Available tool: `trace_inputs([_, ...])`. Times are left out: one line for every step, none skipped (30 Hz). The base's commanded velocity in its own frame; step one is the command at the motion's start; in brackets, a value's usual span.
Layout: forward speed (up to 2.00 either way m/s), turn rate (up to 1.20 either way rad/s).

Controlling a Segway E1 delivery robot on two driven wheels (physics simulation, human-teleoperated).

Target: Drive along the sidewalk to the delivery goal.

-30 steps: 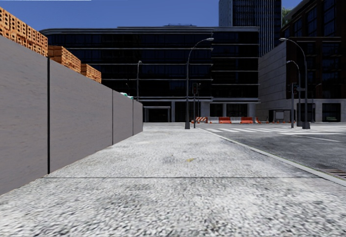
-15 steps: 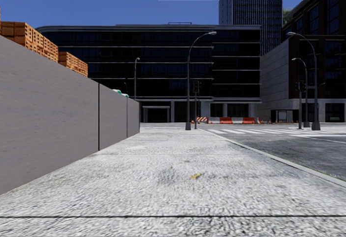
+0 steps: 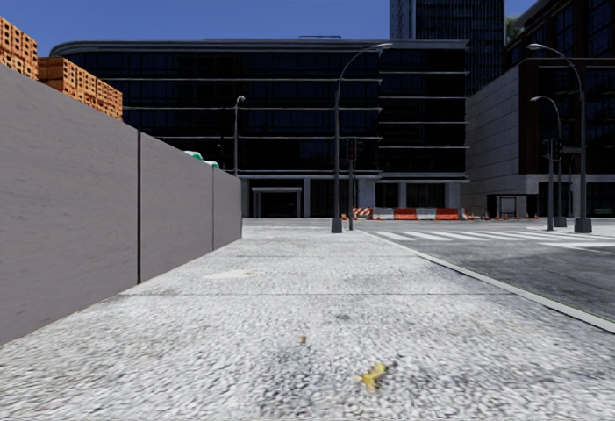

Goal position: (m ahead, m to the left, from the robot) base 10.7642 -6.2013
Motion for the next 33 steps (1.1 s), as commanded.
trace_inputs([2.00,0.00])
trace_inputs([2.00,0.00])
trace_inputs([2.00,0.00])
trace_inputs([2.00,0.00])
trace_inputs([2.00,0.00])
trace_inputs([2.00,0.00])
trace_inputs([2.00,0.00])
trace_inputs([2.00,0.00])
trace_inputs([2.00,0.00])
trace_inputs([2.00,0.00])
trace_inputs([2.00,0.00])
trace_inputs([2.00,0.00])
trace_inputs([2.00,0.00])
trace_inputs([2.00,0.00])
trace_inputs([2.00,0.00])
trace_inputs([2.00,0.00])
trace_inputs([2.00,0.00])
trace_inputs([2.00,0.00])
trace_inputs([2.00,0.00])
trace_inputs([2.00,0.00])
trace_inputs([2.00,0.00])
trace_inputs([2.00,0.00])
trace_inputs([2.00,0.00])
trace_inputs([2.00,0.00])
trace_inputs([2.00,0.00])
trace_inputs([2.00,0.00])
trace_inputs([2.00,0.00])
trace_inputs([2.00,0.00])
trace_inputs([2.00,0.00])
trace_inputs([2.00,0.00])
trace_inputs([2.00,0.00])
trace_inputs([2.00,0.00])
trace_inputs([2.00,0.00])
